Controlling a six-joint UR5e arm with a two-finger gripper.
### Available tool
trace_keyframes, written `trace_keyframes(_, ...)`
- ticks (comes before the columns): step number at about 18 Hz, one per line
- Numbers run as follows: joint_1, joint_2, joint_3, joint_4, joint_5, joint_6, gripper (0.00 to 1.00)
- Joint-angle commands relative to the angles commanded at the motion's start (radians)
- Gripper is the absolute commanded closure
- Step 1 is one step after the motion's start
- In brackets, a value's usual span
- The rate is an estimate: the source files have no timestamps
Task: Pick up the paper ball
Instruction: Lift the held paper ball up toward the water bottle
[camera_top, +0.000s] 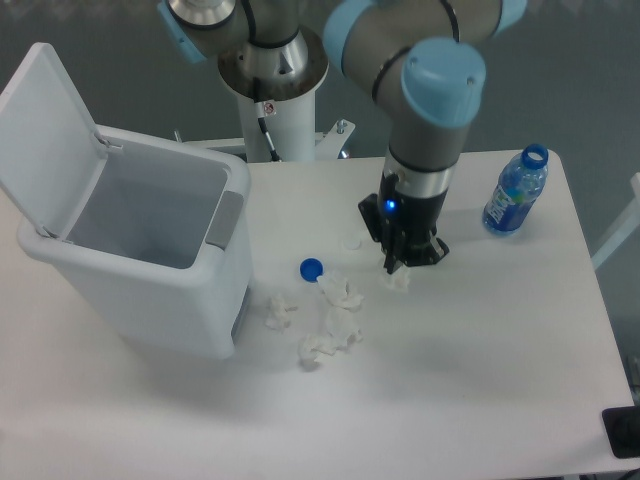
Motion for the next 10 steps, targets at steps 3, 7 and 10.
trace_keyframes(3,0.002,0.002,0.0,0.0,0.002,-0.002,0.98)
trace_keyframes(7,0.002,0.003,0.0,0.0,0.002,-0.005,0.95)
trace_keyframes(10,0.005,0.003,0.002,0.002,0.0,-0.005,0.96)
